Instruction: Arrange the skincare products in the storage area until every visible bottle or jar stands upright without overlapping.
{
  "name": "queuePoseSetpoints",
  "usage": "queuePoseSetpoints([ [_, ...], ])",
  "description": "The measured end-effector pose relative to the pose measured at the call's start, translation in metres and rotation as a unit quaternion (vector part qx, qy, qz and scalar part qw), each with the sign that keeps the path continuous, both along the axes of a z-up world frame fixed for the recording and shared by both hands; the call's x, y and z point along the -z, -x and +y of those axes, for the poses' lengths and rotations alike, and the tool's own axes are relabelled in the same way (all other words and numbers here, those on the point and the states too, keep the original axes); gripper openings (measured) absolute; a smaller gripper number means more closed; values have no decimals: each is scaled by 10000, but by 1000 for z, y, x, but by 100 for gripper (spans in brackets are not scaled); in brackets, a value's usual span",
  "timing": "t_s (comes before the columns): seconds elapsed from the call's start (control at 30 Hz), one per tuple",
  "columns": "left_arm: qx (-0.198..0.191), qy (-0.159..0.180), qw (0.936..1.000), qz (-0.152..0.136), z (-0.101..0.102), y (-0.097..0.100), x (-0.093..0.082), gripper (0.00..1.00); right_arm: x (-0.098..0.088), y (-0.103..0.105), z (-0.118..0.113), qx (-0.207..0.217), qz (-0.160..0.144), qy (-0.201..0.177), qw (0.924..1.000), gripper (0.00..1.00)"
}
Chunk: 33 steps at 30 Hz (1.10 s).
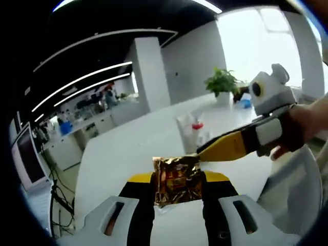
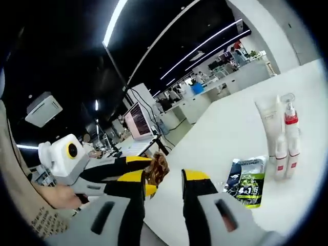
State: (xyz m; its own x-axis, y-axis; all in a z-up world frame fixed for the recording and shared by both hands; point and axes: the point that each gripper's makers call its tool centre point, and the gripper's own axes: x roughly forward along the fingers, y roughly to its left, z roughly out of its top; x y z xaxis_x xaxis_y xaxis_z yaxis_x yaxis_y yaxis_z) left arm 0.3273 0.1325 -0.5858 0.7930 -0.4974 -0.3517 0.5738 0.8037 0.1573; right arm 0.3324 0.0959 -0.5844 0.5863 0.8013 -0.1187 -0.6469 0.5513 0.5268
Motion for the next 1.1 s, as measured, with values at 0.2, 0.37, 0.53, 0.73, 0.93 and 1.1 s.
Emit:
queuePoseSetpoints([
  [0.2, 64, 41, 9999, -87, -4, 0, -8, 32, -3, -2, 3, 91, 232, -393, 9989, 17],
  [0.37, 104, 106, 9998, -110, -6, -1, -11, 32, -6, -2, 4, 99, 329, -562, 9978, 6],
  [0.53, 107, 147, 9998, -89, -8, -1, -12, 32, -8, -2, 3, 160, 415, -735, 9963, 1],
  [0.73, 138, 187, 9997, -68, -8, -2, -12, 34, -8, -3, 1, 235, 526, -888, 9944, 1],
  [0.93, 297, 1334, 9878, 751, -12, 0, -6, 50, -2, -8, -9, 394, 568, -771, 9946, 1],
  [1.1, 440, 1633, 9805, 1003, -4, -2, -3, 46, -2, -10, -15, 470, 593, -814, 9938, 1],
])
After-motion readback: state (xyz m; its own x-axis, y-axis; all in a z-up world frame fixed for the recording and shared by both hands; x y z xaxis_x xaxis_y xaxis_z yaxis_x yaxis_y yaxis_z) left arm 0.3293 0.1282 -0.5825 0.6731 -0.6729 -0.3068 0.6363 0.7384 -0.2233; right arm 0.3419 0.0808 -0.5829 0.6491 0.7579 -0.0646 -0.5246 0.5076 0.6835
